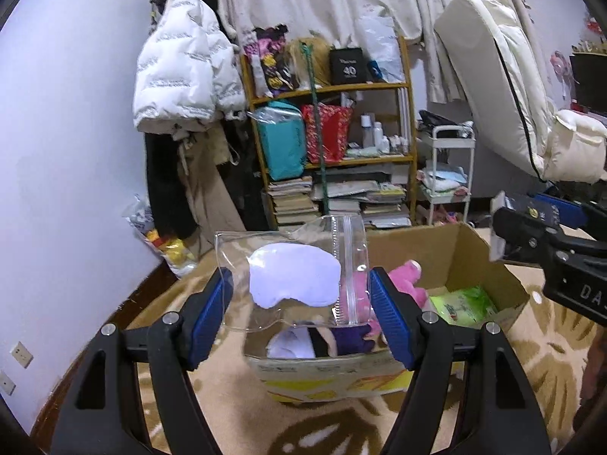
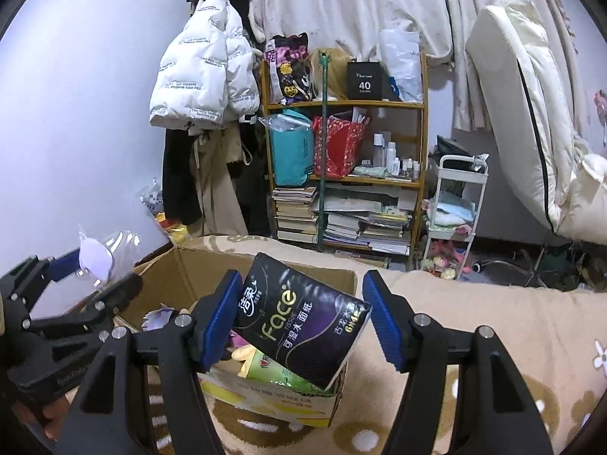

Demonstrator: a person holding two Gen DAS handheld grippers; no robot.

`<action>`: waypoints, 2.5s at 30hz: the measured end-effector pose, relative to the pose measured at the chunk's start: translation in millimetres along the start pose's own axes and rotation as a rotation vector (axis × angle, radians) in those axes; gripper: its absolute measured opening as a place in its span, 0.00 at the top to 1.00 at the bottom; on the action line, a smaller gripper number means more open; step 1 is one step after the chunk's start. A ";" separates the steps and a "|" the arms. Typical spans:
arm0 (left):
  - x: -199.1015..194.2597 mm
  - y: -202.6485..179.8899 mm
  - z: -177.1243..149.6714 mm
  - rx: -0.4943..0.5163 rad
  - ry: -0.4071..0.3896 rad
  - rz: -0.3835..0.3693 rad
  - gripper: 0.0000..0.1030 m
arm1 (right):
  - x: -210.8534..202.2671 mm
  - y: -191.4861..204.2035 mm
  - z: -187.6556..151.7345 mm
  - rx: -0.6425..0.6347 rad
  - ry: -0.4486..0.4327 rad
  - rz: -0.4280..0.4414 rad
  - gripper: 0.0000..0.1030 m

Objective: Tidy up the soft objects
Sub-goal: 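Lift the clear bag with the left tool while the right tool carries the black tissue pack over the box, then release the clear bag into the box with the left tool while the right tool drops the black pack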

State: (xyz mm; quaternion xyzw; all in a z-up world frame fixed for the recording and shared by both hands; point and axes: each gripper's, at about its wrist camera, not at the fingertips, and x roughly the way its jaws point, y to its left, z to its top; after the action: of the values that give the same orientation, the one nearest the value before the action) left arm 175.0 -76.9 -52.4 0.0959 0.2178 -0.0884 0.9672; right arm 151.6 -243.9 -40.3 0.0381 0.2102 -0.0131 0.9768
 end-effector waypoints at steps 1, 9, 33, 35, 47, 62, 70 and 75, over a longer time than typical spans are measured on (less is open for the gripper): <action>2.7 -3.1 -2.3 0.008 0.003 -0.012 0.30 | 2.5 -0.7 -0.9 0.002 0.004 0.005 0.33; 17.6 -13.5 -9.6 0.018 0.046 -0.048 0.29 | 23.1 -2.6 -10.1 0.010 0.059 0.039 0.32; 36.7 -7.0 -19.6 -0.019 0.125 -0.074 0.27 | 44.8 4.4 -25.5 -0.047 0.153 0.037 0.31; 37.3 -7.5 -19.7 -0.011 0.121 -0.066 0.27 | 45.7 4.2 -26.8 -0.049 0.156 0.037 0.31; 34.9 -7.2 -21.3 -0.011 0.103 -0.045 0.13 | 51.4 2.8 -30.4 -0.052 0.179 0.029 0.18; 27.3 3.1 -20.9 -0.029 0.115 -0.032 0.13 | 34.9 -6.5 -19.2 0.004 0.140 0.034 0.09; -5.6 4.5 -25.7 -0.018 0.122 -0.010 0.08 | 5.8 -18.8 -14.7 0.075 0.119 0.033 0.00; -33.3 1.4 -27.7 -0.002 0.120 -0.016 0.07 | -18.7 -22.7 -14.5 0.072 0.132 0.012 0.00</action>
State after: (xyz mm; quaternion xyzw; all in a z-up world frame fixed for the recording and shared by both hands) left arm 134.5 -65.0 -62.2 0.0982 0.2763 -0.0901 0.9518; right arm 127.7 -265.2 -47.3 0.0750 0.2735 -0.0123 0.9589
